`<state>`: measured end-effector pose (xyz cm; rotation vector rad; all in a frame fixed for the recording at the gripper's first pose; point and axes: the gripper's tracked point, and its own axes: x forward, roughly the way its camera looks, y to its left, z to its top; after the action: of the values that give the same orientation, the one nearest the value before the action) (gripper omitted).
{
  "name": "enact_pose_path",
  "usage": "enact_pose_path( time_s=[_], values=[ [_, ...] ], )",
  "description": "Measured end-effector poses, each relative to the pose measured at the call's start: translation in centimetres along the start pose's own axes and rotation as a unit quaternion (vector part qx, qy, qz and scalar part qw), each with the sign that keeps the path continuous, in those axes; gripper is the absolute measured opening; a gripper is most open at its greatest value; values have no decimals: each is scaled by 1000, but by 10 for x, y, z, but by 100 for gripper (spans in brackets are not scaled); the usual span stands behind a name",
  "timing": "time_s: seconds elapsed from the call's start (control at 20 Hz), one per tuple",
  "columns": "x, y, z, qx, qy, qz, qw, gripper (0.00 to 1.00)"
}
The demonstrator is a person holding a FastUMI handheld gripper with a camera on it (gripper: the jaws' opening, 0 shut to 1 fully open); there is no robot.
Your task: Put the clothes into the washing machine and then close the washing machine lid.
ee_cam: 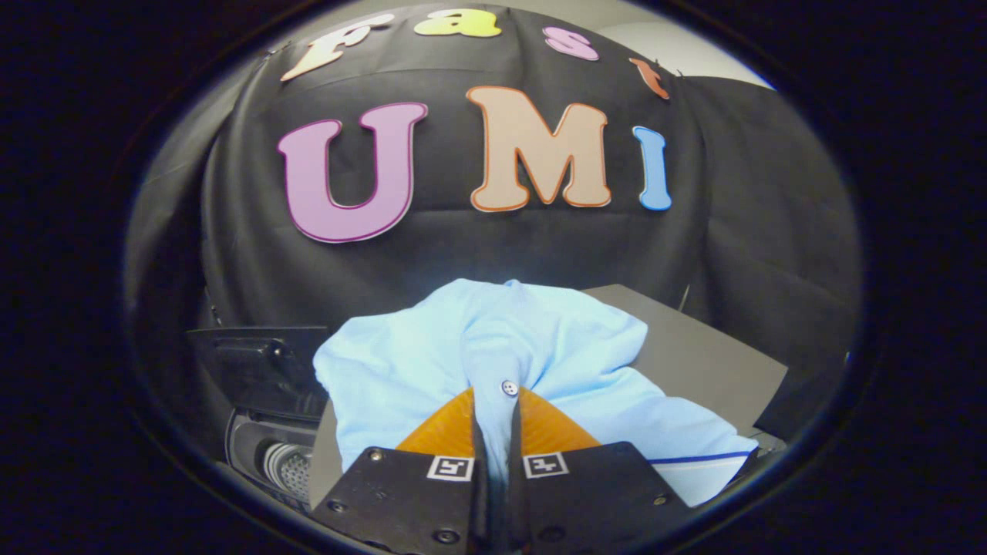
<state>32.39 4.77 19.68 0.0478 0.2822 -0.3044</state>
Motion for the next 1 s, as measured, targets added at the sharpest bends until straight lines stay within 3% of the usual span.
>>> enact_pose_path(
  time_s=[0.15,0.3,0.7,0.75,0.85,1.0],
  values=[
    [-11,46,-5,0,-4,41,999,9],
    [-17,114,-8,32,3,116,993,9],
    [-17,300,-55,14,60,286,956,9],
    [-11,312,-63,7,72,289,955,15],
    [-5,327,-66,14,76,303,950,36],
    [0,339,-49,59,63,318,944,36]
  ],
)
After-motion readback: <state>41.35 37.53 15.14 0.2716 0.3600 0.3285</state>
